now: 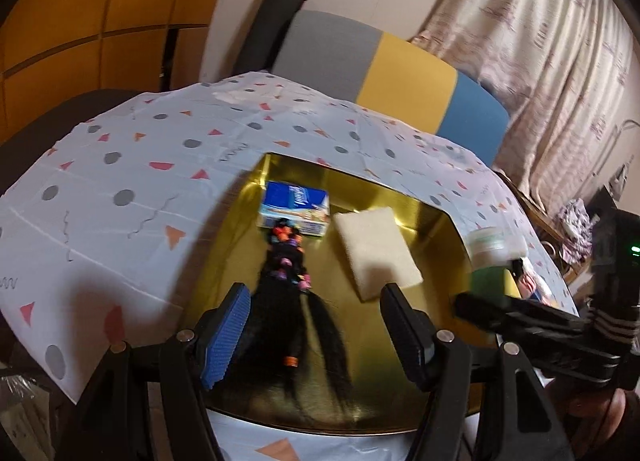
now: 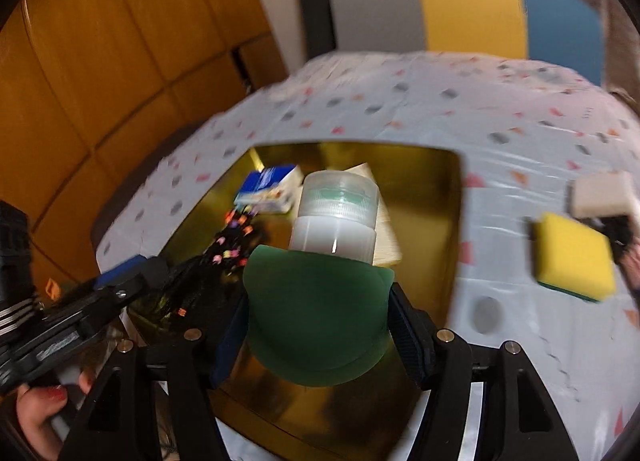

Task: Organize rigid objects
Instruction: 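Lower the green-capped bottle into the gold tray and open the right gripper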

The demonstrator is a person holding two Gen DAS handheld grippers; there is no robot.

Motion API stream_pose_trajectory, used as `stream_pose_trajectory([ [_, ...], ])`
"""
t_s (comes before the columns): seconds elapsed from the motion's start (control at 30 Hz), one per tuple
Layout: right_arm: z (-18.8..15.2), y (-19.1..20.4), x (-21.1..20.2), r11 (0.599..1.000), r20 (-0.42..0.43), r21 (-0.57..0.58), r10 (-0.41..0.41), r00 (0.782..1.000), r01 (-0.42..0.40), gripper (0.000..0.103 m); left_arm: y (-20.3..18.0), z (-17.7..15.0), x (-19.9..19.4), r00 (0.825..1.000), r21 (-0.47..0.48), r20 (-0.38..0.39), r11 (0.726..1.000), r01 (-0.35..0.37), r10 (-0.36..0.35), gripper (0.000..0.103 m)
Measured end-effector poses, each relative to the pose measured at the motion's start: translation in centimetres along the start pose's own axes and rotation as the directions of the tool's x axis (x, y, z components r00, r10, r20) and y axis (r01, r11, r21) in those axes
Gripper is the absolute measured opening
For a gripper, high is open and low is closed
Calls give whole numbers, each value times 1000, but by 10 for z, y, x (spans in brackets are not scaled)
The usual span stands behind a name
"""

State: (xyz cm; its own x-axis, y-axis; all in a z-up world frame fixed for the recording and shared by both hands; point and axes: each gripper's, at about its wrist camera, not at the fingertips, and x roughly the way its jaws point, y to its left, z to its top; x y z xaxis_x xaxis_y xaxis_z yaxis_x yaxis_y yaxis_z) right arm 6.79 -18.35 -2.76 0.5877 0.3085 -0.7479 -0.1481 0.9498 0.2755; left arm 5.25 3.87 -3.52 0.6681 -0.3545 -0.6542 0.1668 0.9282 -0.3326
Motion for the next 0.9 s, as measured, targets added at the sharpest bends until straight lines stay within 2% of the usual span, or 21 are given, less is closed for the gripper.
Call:
stream_pose_trajectory([
  [0.23,24,32,67,997,-146,-82,-18,989,6,68,20,9,-6,999,-61,18,998,-27,28,68],
  [0.33,28,40,87,991,-175,-130,-30,984,7,75,28,10,-6,999,-85,16,996,-33,34,68],
  [0.43,33,41,98,991,-191,-132,-20,981,-6,77,32,10,-5,999,-99,12,994,-34,36,68],
  [0.53,33,38,89,994,-169,-109,-11,986,-7,77,33,9,-4,999,-100,8,994,-37,38,68],
  [0.9,11,11,17,999,-6,24,29,1000,-29,81,15,0,4,1000,-64,-20,998,0,-1,68],
])
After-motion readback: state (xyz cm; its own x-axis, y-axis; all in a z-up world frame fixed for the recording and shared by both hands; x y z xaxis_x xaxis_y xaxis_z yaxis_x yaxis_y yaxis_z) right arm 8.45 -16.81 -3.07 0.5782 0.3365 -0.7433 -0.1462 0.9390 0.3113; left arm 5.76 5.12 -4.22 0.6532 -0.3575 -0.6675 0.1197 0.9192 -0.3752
